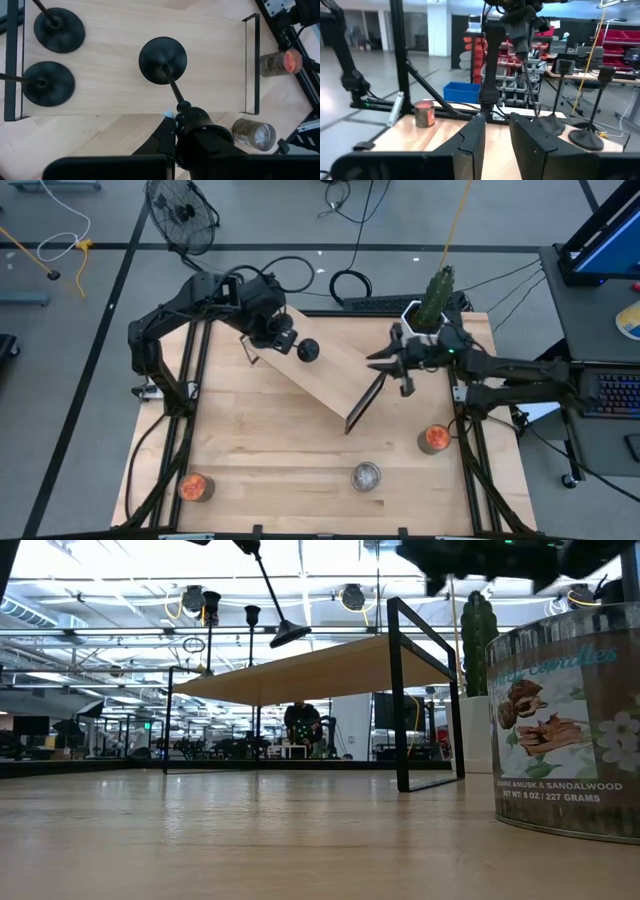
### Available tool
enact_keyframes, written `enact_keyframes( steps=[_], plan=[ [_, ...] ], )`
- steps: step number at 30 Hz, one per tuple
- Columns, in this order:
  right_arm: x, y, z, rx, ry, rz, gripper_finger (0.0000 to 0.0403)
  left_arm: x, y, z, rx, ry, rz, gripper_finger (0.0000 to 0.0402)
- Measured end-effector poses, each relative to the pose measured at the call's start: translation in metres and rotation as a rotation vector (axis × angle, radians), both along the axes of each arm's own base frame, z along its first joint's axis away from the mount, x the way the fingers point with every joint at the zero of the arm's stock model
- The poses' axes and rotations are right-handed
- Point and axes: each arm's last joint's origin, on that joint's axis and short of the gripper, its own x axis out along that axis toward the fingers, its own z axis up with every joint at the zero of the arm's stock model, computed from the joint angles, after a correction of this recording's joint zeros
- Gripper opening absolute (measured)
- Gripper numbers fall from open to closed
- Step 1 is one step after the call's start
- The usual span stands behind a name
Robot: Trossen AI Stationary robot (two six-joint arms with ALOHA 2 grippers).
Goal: Pick & Place candle stick holders
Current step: Put the black candle holder on the shelf
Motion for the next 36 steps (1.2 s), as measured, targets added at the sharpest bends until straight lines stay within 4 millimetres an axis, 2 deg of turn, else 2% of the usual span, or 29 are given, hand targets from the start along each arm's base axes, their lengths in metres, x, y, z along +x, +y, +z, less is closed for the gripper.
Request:
enact_keyframes(
  steps=[9, 18, 23, 30, 36],
  plan=[
    [0.053, -0.013, 0.025, -0.069, 0.071, 0.01, 0.0099, 0.002, -0.009, 0.0, 0.003, 0.0, -0.039, 0.0016],
    [0.102, -0.015, 0.042, -0.117, 0.106, 0.047, 0.0182, 0.003, -0.014, 0.0, 0.015, 0.002, -0.078, 0.0016],
    [0.122, -0.011, 0.049, -0.183, 0.093, -0.002, 0.0224, 0.003, -0.014, 0.0, 0.023, -0.003, -0.091, 0.0016],
    [0.145, -0.01, 0.05, -0.188, 0.11, -0.014, 0.0248, 0.008, -0.013, 0.004, 0.057, -0.061, -0.126, 0.0016],
    [0.146, -0.011, 0.056, -0.204, 0.088, -0.03, 0.0249, 0.014, -0.014, 0.001, 0.047, -0.07, -0.231, 0.0016]
  ],
)
